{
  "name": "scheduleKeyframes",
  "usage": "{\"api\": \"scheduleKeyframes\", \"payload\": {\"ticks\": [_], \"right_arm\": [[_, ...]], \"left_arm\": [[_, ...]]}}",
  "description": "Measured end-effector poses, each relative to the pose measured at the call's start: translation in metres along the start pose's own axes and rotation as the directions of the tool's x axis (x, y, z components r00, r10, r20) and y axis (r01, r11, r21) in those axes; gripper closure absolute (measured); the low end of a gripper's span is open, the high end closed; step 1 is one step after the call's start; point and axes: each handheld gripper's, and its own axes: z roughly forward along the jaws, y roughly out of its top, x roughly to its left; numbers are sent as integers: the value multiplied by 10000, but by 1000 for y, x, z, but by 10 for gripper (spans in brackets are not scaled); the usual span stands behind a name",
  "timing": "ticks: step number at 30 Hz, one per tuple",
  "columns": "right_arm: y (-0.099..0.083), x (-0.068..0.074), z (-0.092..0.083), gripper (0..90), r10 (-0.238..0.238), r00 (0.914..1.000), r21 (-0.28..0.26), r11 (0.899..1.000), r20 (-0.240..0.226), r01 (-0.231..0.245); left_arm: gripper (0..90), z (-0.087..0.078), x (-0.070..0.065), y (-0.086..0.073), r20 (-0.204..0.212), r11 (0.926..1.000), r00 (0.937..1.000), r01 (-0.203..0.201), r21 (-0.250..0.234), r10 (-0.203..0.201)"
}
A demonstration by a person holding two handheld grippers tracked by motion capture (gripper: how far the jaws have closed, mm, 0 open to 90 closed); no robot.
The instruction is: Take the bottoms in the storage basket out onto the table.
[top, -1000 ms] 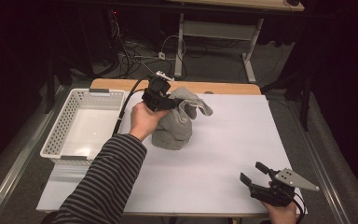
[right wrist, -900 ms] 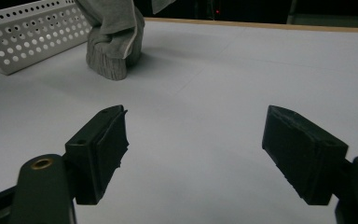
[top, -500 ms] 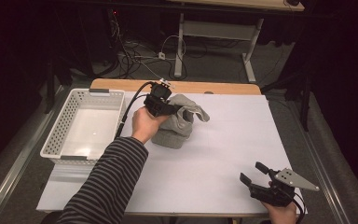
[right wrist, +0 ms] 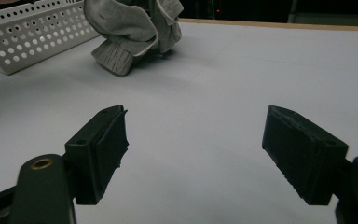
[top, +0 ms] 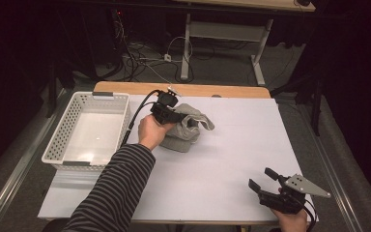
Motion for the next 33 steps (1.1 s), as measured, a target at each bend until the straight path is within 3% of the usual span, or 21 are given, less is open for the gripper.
{"api": "scheduleKeyframes", "payload": {"ticks": [33], "right_arm": [[0, 1, 0, 227, 1, 10000, -7, 10000, -39, -1]], "left_arm": [[623, 43, 3, -5, 19, 9958, 9998, 186, 898, -188]]}}
